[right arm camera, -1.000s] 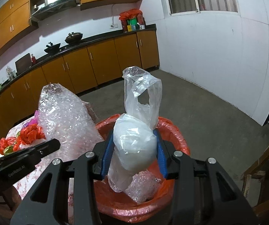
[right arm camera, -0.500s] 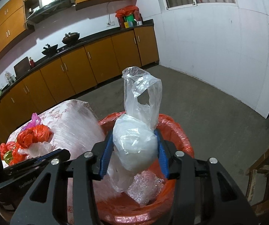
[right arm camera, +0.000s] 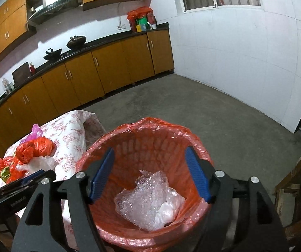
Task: Collect trash
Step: 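Return both tools to the table and grasp the red bag with the right tool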
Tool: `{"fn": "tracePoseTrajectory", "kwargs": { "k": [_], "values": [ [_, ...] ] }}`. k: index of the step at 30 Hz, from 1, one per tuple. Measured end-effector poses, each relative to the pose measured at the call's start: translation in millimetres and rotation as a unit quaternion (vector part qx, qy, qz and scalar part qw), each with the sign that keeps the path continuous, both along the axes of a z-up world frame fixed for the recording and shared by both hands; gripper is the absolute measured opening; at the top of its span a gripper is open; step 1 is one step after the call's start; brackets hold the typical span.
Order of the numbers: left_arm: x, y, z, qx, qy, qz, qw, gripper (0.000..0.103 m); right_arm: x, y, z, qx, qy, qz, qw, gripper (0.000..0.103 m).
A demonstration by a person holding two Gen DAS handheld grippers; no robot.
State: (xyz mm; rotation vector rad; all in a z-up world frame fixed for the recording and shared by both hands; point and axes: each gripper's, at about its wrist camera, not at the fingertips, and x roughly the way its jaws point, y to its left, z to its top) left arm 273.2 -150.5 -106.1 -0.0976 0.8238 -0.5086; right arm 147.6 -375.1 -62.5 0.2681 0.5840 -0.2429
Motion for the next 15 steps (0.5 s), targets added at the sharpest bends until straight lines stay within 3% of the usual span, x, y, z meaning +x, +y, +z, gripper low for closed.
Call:
{"fn": "tracePoseTrajectory", "kwargs": {
  "k": [6,15],
  "values": [
    [-6,33,-2,0.002,0.004,0.029,0.9996,0.049,2,22,3,-0.022,0.001,0.025,0.999,0.07],
    [-26,118,7,0.026,-0.035,0.114,0.9925,0.054,29,85,9,-0.033,-0.001,0.103,0.994,0.07]
  ]
}}
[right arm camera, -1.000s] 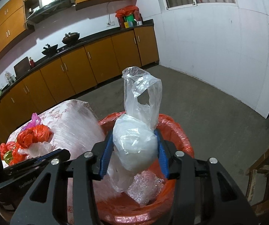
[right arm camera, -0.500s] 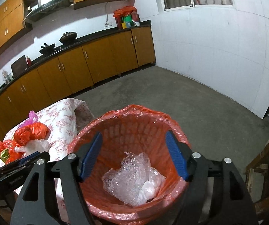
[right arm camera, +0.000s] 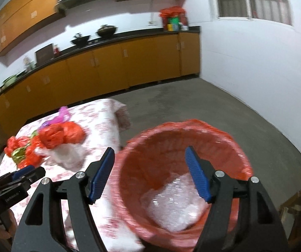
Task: Collect trash
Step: 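Return both tools to the table and grasp the red bag with the right tool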
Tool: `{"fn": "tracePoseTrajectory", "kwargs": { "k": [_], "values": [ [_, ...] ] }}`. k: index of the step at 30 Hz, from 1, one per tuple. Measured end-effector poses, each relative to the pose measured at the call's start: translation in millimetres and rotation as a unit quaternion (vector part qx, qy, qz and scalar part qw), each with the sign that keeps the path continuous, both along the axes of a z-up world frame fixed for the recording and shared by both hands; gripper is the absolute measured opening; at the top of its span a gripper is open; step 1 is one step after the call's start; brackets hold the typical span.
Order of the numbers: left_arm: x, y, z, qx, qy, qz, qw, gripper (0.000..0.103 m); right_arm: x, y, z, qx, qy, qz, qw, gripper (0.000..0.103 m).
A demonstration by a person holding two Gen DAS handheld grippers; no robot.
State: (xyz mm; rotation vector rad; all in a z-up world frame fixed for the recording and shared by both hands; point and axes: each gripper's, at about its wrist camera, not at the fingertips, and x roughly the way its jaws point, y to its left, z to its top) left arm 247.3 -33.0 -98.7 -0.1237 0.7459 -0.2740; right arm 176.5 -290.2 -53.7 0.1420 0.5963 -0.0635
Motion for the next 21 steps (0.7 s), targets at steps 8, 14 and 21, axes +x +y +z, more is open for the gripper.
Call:
{"fn": "tracePoseTrajectory", "kwargs": {
  "k": [8,14,21],
  "values": [
    [-16,91,3,0.046,-0.028,0.113,0.9922,0.062,32,78,4,-0.003,-0.011,0.082,0.997,0.07],
    [-18,153,-1,0.046,-0.021,0.182,0.982,0.065,61,137,0,-0.023,-0.014,0.135,0.99,0.07],
    [-13,195,0,0.036,-0.021,0.224,0.9738,0.067,97,174,-14,-0.051,-0.007,0.156,0.986,0.072]
  ]
}}
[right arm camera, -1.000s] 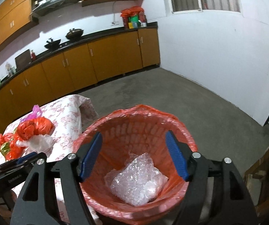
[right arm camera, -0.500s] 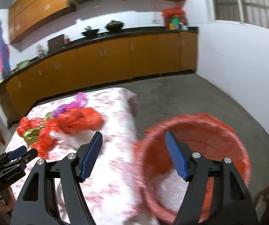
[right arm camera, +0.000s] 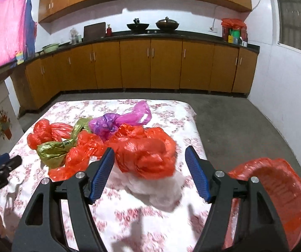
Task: Collect trash
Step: 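Return both tools to the table and grasp the red bag with the right tool, then grasp an orange bag with the left tool while the right tool holds the red bag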
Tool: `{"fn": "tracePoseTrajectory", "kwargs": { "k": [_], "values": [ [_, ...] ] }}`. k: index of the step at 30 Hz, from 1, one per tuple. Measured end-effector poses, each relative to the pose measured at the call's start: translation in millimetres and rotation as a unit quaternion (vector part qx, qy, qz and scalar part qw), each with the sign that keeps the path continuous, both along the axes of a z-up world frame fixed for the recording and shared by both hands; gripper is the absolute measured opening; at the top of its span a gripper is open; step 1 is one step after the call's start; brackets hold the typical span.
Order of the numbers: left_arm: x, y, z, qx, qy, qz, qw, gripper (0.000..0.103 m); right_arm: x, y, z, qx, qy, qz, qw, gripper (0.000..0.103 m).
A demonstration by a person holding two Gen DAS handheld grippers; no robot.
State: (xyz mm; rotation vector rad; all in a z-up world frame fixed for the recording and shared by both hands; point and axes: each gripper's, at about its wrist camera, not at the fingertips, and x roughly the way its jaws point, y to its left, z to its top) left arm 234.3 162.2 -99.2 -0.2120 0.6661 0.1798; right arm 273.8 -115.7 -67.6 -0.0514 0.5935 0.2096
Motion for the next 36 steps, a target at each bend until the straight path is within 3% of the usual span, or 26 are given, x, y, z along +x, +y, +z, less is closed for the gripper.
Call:
{"fn": "tracePoseTrajectory", "kwargs": {
  "k": [2,11,12,14,20,36],
  "values": [
    [1,6,1,0.0,-0.002,0.007,1.0,0.069,6,3,-4,-0.001,0.0,0.0,1.0,0.079],
    [6,14,-6,-0.009,0.004,0.01,0.9999,0.069,29,12,-23,-0.011,0.031,0.02,0.999,0.08],
    [6,14,-6,-0.01,0.005,0.01,0.9999,0.069,28,11,-24,-0.009,0.034,0.023,0.999,0.08],
    [8,14,-8,-0.014,0.008,0.01,0.9998,0.069,26,14,-26,-0.005,0.039,0.032,0.999,0.069],
    [9,9,-7,-0.019,0.008,0.004,0.9998,0.069,21,15,-28,0.007,0.045,0.049,0.998,0.058],
    [18,-28,4,-0.01,0.001,-0.039,0.9992,0.069,-6,2,-3,0.031,0.009,0.042,0.999,0.055]
  ]
}}
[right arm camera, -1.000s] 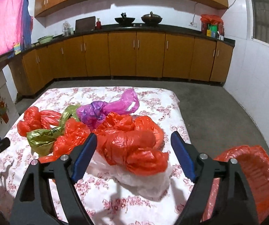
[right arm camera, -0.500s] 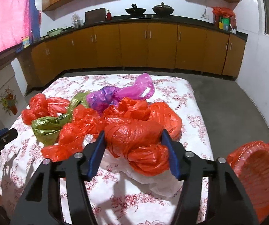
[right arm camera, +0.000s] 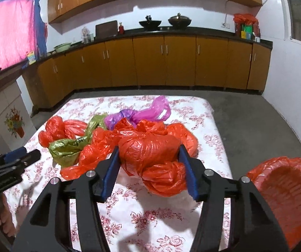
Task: Collect trash
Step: 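Grasp an orange bag with the left tool while the right tool holds the red bag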
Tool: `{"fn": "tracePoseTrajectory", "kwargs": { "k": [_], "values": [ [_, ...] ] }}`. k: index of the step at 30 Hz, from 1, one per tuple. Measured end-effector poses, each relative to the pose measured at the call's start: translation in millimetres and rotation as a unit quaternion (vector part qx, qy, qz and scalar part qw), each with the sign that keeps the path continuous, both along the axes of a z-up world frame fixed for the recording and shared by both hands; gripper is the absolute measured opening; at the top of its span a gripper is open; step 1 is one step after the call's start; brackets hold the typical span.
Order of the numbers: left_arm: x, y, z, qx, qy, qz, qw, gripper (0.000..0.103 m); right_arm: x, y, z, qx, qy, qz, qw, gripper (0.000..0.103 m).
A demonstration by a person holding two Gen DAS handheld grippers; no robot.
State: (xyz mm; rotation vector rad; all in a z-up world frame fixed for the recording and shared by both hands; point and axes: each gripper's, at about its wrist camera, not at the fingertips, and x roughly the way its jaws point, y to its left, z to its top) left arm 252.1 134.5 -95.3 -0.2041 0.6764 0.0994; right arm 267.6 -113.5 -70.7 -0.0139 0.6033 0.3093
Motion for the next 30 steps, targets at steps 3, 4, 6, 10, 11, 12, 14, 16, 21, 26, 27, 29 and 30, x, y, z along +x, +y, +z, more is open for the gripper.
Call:
{"fn": "tracePoseTrajectory", "kwargs": {
  "k": [3,4,6,10,11,12,14,16,21,26,27,29,30],
  "values": [
    [7,-14,1,-0.001,0.003,-0.013,0.9999,0.069,-11,-11,6,0.002,-0.012,-0.015,1.0,0.055],
    [9,-18,1,-0.001,0.004,-0.017,0.9999,0.069,-14,-15,7,0.003,-0.015,-0.02,1.0,0.055],
    [17,-31,1,-0.001,0.008,-0.028,0.9996,0.069,-20,-25,7,0.007,-0.017,-0.033,0.999,0.055],
    [38,-55,-6,0.002,0.021,-0.046,0.9987,0.069,-32,-47,3,0.02,-0.011,-0.058,0.998,0.055],
    [42,-59,-8,0.002,0.025,-0.048,0.9985,0.069,-34,-51,1,0.021,-0.01,-0.064,0.998,0.055],
    [49,-65,-13,0.003,0.034,-0.051,0.9981,0.069,-36,-55,0,0.024,-0.008,-0.068,0.997,0.055],
    [58,-71,-19,0.007,0.048,-0.051,0.9975,0.068,-39,-62,-3,0.03,-0.004,-0.078,0.997,0.055],
    [65,-74,-25,0.01,0.058,-0.053,0.9969,0.066,-42,-68,-5,0.038,-0.002,-0.085,0.996,0.055],
    [77,-78,-39,0.01,0.083,-0.051,0.9952,0.055,-46,-74,-7,0.044,-0.001,-0.088,0.995,0.055],
    [80,-78,-45,-0.002,0.087,-0.055,0.9947,0.038,-49,-79,-6,0.047,-0.002,-0.091,0.995,0.055],
    [77,-78,-44,-0.006,0.081,-0.058,0.995,0.037,-50,-81,-6,0.048,-0.002,-0.093,0.995,0.055],
    [72,-77,-41,-0.006,0.072,-0.06,0.9956,0.033,-52,-84,-6,0.05,-0.002,-0.095,0.994,0.055],
    [68,-77,-39,-0.005,0.065,-0.061,0.996,0.033,-53,-85,-6,0.051,-0.003,-0.095,0.994,0.055]
  ]
}}
